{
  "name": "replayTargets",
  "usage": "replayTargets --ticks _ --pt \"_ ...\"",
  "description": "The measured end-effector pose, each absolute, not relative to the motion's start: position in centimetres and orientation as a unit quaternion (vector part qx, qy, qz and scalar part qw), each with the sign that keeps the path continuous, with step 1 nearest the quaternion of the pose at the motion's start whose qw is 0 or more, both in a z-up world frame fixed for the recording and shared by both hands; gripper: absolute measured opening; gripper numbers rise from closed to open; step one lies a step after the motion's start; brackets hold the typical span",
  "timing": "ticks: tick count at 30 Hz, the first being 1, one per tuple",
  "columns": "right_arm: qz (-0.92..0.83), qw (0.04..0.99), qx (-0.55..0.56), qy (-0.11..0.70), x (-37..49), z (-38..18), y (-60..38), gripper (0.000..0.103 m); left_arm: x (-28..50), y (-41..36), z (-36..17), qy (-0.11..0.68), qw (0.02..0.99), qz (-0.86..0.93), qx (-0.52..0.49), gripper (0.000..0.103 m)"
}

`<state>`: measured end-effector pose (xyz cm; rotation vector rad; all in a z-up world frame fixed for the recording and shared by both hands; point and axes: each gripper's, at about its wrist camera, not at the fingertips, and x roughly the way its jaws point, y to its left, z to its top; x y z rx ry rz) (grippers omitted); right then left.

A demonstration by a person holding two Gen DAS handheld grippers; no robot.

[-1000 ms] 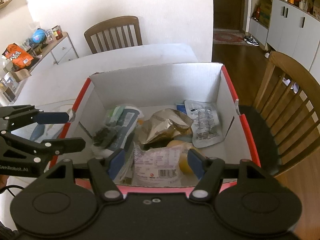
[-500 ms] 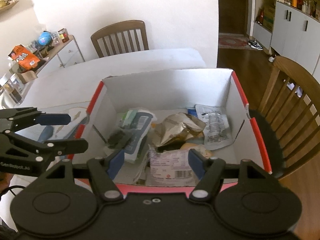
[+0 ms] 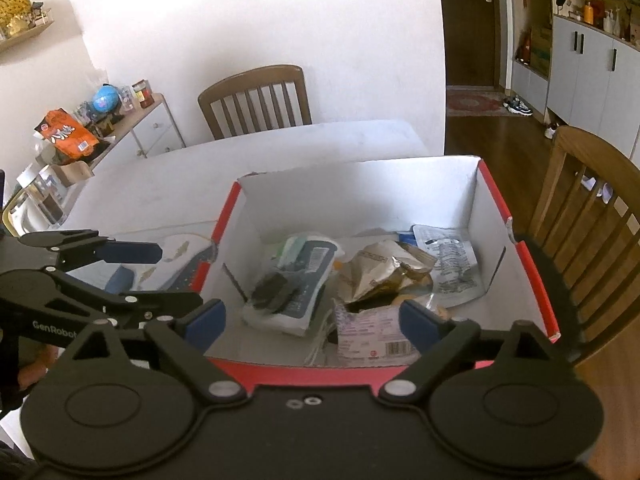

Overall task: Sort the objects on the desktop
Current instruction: 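Withdraw both open tools up out of the shoebox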

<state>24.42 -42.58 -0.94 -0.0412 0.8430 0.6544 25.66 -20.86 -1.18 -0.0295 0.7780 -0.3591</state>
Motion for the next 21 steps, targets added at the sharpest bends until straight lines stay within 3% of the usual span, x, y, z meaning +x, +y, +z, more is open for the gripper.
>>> replayTargets --ticks 21 --pt "0.276 0.878 -0.01 0.391 20.9 -0.1 -41.5 0.097 23.7 -18.9 0.1 0.359 0.911 -0.202 -0.003 0.103"
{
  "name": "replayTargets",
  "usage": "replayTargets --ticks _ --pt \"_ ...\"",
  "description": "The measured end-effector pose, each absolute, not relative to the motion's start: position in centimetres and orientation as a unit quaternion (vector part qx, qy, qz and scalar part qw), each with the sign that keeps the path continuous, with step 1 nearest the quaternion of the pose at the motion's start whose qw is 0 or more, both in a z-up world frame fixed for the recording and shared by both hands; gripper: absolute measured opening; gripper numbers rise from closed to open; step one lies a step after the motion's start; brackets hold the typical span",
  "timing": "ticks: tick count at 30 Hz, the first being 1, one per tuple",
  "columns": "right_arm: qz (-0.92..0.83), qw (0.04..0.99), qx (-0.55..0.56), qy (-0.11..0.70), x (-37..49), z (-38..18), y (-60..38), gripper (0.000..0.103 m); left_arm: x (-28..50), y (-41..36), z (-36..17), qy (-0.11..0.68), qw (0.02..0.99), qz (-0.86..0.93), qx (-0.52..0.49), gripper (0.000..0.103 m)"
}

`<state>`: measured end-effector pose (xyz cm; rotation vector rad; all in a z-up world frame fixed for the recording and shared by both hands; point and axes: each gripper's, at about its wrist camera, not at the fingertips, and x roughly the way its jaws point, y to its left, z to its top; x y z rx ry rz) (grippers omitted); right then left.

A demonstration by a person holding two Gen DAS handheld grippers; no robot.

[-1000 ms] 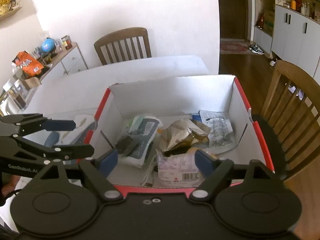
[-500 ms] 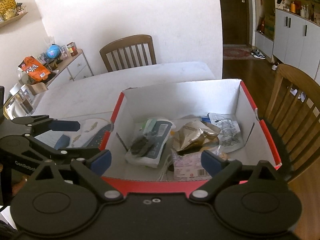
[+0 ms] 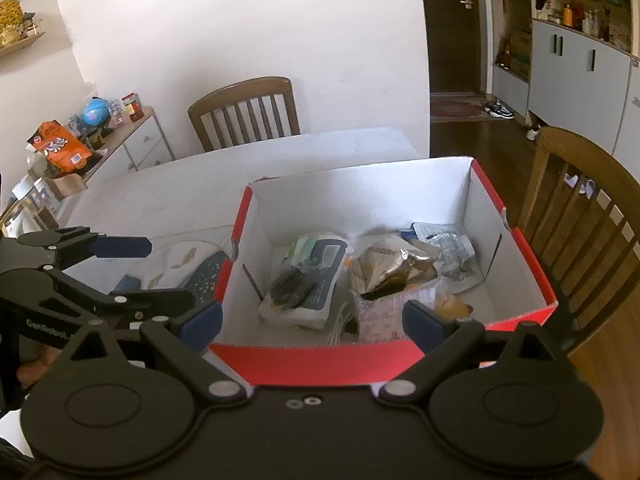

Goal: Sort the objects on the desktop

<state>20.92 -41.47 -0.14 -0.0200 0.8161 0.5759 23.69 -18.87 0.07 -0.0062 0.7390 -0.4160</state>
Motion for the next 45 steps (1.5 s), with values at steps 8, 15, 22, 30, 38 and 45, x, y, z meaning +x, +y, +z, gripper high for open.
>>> replayTargets --ticks 8,15,22,30,38,45 --pt "0.256 0.884 -0.004 0.392 19.5 0.0 -41.6 0.097 22.7 -18.2 0.7 0.347 0.915 -0.208 -0.002 0.103" --pt "0.245 0.89 0.002 0.385 18.3 0.4 -41.4 0.097 21.9 -18.5 0.7 0.346 0.91 -0.227 0.012 0.103" --pt "0.233 0.895 0.009 0.381 17.2 0.6 -41.2 0.097 21.4 -18.6 0.9 0.34 0.912 -0.23 0.026 0.103" --pt "0.226 0.896 0.015 0.381 16.6 0.4 -40.8 0.097 20.9 -18.6 0.6 0.348 0.906 -0.236 0.042 0.103" --pt "0.221 0.896 0.019 0.384 16.4 0.2 -40.4 0.097 20.7 -18.1 0.2 0.354 0.905 -0.232 0.046 0.103" --pt "0.22 0.897 0.018 0.384 16.2 0.2 -40.1 0.097 20.6 -17.6 0.1 0.358 0.903 -0.234 0.046 0.103"
